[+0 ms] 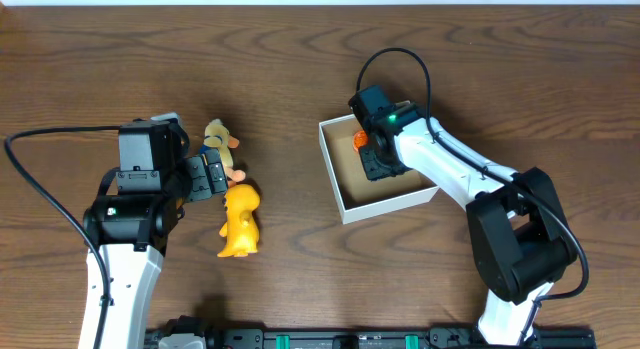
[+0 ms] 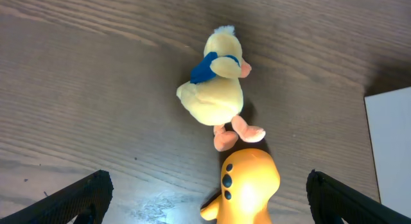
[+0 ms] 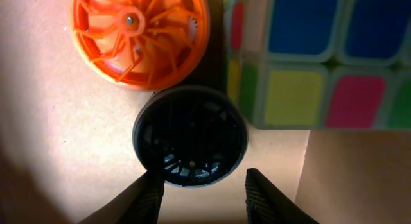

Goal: Pack container

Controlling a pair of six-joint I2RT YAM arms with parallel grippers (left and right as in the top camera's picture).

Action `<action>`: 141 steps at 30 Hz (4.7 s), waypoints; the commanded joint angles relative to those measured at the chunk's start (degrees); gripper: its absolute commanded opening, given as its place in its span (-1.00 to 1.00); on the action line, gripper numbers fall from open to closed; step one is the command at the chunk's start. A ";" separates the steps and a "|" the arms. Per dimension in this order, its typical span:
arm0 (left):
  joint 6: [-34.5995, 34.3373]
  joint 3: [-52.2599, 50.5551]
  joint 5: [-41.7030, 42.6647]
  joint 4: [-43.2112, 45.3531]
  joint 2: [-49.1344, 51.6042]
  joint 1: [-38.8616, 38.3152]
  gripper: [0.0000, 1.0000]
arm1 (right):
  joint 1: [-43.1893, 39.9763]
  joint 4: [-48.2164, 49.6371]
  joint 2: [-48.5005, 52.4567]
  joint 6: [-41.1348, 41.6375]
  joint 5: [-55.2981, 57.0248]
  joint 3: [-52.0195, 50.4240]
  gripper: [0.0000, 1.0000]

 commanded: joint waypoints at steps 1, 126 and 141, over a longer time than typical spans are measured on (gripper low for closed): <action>1.42 1.03 -0.11 0.09 -0.20 0.20 0.96 | -0.81 -0.42 2.23 0.94 3.96 1.11 -0.11; 1.84 1.03 -0.09 -0.33 -0.20 0.20 0.96 | 1.44 -10.16 -9.60 12.28 5.20 11.52 -0.03; 1.79 1.03 -0.07 -0.55 -0.20 0.20 0.96 | -28.15 -19.85 -9.03 8.11 -5.42 11.19 -0.15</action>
